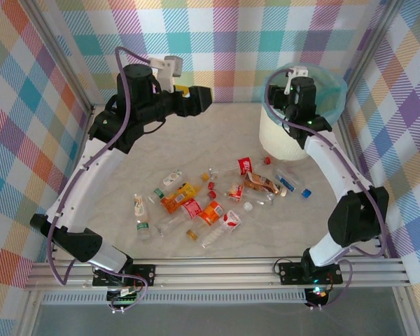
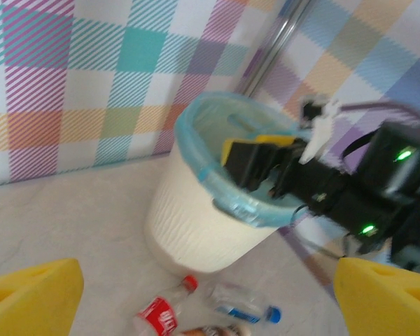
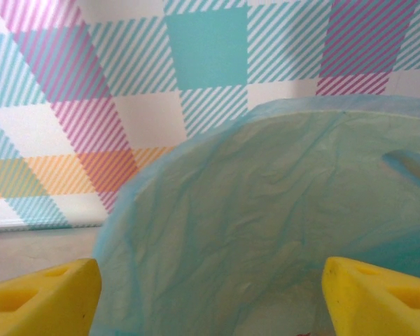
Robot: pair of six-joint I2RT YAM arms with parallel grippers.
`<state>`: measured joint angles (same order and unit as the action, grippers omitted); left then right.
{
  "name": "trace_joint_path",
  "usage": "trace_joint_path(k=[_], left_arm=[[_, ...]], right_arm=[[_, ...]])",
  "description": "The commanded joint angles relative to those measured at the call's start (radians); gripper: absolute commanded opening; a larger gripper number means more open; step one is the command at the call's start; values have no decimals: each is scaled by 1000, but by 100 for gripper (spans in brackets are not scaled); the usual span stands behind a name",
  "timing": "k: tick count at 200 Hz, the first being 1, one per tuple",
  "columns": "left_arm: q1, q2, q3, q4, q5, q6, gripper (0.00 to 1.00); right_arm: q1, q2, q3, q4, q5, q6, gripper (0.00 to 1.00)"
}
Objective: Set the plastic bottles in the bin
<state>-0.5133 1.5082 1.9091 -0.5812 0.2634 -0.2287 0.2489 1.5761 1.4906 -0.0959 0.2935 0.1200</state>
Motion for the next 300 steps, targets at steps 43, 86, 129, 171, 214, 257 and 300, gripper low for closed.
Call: trace_joint_path(k=[43, 86, 129, 171, 214, 257, 300], left_arm=[[-8, -23, 29, -292, -302, 123, 91], [4, -45, -77, -399, -414, 164, 91], [66, -130, -314, -355, -428, 137, 91], [110, -194, -561, -257, -328, 120, 93], [114, -312, -800, -50, -135, 223, 93], [113, -406, -922, 61, -18, 306, 93], [114, -446, -968, 80, -31, 319, 93]], right_arm=[[35, -105, 142, -214, -170, 77, 81], [208, -111, 169, -320, -210, -71, 80], [371, -42, 163, -494, -363, -488, 84], [403, 47, 138, -633, -465, -832, 83], [401, 193, 116, -646, -438, -1065, 84], [403, 363, 161, -648, -433, -1158, 85], [401, 482, 239, -685, -402, -1210, 84]])
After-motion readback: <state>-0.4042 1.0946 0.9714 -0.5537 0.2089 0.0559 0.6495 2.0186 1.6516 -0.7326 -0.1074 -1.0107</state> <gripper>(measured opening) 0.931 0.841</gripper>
